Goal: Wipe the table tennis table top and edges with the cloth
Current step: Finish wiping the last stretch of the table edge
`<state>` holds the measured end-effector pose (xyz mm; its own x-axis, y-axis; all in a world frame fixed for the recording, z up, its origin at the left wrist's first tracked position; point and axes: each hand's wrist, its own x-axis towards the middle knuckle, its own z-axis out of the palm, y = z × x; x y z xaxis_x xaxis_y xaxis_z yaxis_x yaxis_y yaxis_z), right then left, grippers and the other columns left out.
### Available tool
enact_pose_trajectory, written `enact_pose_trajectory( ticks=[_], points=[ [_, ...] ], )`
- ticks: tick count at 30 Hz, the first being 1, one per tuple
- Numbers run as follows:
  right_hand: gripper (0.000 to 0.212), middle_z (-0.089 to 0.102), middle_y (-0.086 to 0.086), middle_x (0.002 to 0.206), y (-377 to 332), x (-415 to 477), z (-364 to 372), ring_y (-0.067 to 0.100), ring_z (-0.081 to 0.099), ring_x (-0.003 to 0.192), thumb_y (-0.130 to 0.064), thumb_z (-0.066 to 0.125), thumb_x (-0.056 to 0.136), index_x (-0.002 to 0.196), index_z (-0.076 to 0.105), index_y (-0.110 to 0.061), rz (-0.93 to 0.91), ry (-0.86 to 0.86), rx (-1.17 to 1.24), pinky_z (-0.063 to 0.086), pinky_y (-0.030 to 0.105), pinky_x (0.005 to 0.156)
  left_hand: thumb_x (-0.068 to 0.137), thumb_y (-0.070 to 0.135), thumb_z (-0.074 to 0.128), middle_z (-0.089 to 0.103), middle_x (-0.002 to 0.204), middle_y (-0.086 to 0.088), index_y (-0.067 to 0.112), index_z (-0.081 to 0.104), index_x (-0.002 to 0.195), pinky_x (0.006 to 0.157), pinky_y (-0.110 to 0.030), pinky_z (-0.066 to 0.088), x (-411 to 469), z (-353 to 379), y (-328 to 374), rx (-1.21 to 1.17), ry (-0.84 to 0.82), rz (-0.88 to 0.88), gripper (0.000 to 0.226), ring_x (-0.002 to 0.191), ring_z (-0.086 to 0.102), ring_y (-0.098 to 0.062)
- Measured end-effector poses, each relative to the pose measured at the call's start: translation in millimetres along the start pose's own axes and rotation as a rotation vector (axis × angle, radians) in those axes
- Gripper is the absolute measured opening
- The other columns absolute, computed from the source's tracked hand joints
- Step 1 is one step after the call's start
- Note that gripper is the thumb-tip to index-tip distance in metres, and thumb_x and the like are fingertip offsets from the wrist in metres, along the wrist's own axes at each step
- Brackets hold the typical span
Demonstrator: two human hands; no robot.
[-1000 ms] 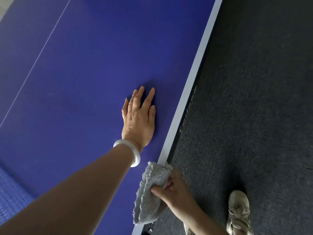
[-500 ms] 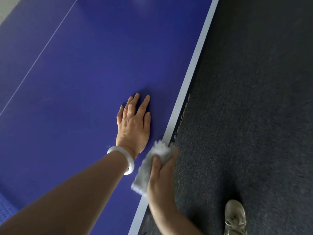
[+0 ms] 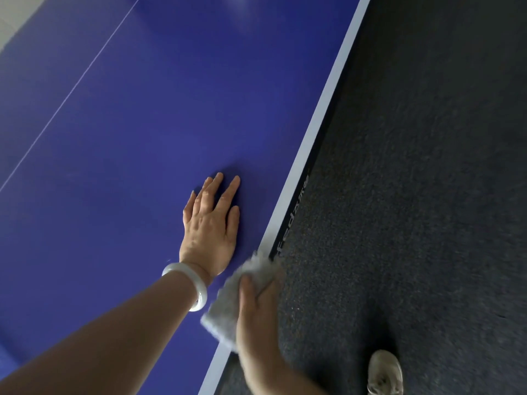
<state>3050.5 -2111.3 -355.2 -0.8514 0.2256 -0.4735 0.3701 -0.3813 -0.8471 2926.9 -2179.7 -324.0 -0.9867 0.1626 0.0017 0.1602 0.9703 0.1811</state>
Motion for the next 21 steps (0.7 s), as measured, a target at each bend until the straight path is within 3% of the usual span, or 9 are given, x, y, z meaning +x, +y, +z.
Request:
enact_pose_trajectory(
  ticks=[2, 5, 7, 9, 13, 15, 18, 21],
  points=[
    [0.054, 0.038, 0.005, 0.153, -30, 55, -12, 0.007, 0.045, 0.133, -0.025, 0.049, 0.104, 0.150, 0.022, -0.019, -0.031, 0.010, 0.049, 0.033, 0.008, 0.107, 0.102, 0.036, 0.023, 0.020, 0.163, -0.002, 0.029, 0.026, 0.156, 0.124, -0.036, 0.002, 0, 1, -1, 0.003, 0.002, 0.001, 0.054, 0.151, 0.010, -0.017],
    [0.031, 0.059, -0.001, 0.127, -76, 112, -25, 0.003, 0.061, 0.110, -0.029, 0.041, 0.106, 0.137, 0.039, -0.022, -0.032, 0.003, 0.188, 0.046, 0.009, 0.089, 0.103, 0.036, 0.023, 0.020, 0.163, -0.001, 0.031, 0.026, 0.156, 0.124, -0.035, 0.001, 0, 2, -1, 0.005, 0.002, -0.004, 0.053, 0.151, 0.010, -0.016],
    [0.035, 0.059, 0.003, 0.130, -71, 113, -24, 0.011, 0.061, 0.116, -0.029, 0.040, 0.107, 0.139, 0.043, -0.017, -0.022, 0.079, 0.208, 0.047, 0.019, 0.098, 0.103, 0.037, 0.023, 0.020, 0.163, -0.001, 0.031, 0.026, 0.156, 0.123, -0.034, 0.000, 1, 2, -1, 0.004, 0.005, -0.009, 0.053, 0.151, 0.010, -0.015],
    [0.043, 0.052, 0.010, 0.143, -46, 83, -17, 0.020, 0.055, 0.128, -0.026, 0.041, 0.107, 0.147, 0.040, -0.011, 0.033, 0.131, 0.147, 0.039, 0.031, 0.112, 0.102, 0.037, 0.022, 0.020, 0.163, -0.001, 0.031, 0.026, 0.155, 0.123, -0.034, -0.001, 1, 1, -1, 0.002, 0.003, -0.014, 0.053, 0.151, 0.010, -0.015],
    [0.073, 0.041, 0.001, 0.153, -13, 2, -13, 0.008, 0.042, 0.137, -0.058, 0.046, 0.095, 0.152, 0.031, -0.014, 0.173, -0.025, 0.042, 0.029, 0.019, 0.115, 0.102, 0.040, 0.018, 0.022, 0.162, -0.002, 0.030, 0.027, 0.155, 0.124, -0.037, 0.002, 2, 1, 0, 0.019, -0.002, -0.010, 0.055, 0.151, 0.011, -0.016],
    [0.084, 0.045, 0.008, 0.151, -20, 2, -12, 0.014, 0.048, 0.136, -0.059, 0.054, 0.089, 0.153, 0.029, -0.010, 0.171, -0.073, 0.017, 0.032, 0.029, 0.117, 0.101, 0.041, 0.017, 0.023, 0.162, -0.002, 0.030, 0.027, 0.155, 0.124, -0.040, 0.004, 2, 0, 0, 0.019, -0.008, -0.012, 0.056, 0.151, 0.012, -0.017],
    [0.062, 0.054, 0.014, 0.141, -49, 70, -11, 0.018, 0.058, 0.124, -0.033, 0.057, 0.098, 0.149, 0.033, -0.009, 0.114, -0.016, 0.070, 0.043, 0.035, 0.111, 0.102, 0.039, 0.019, 0.022, 0.162, -0.003, 0.029, 0.026, 0.156, 0.124, -0.041, 0.005, 2, -1, -1, 0.031, -0.029, -0.012, 0.055, 0.151, 0.013, -0.018],
    [0.050, 0.063, 0.014, 0.127, -96, 154, -19, 0.013, 0.066, 0.102, -0.030, 0.059, 0.099, 0.140, 0.044, -0.005, 0.045, 0.117, 0.060, 0.052, 0.017, 0.089, 0.102, 0.038, 0.019, 0.020, 0.163, -0.003, 0.028, 0.025, 0.156, 0.124, -0.041, 0.005, 4, -1, 2, 0.046, -0.049, -0.022, 0.056, 0.151, 0.009, -0.018]
  ],
)
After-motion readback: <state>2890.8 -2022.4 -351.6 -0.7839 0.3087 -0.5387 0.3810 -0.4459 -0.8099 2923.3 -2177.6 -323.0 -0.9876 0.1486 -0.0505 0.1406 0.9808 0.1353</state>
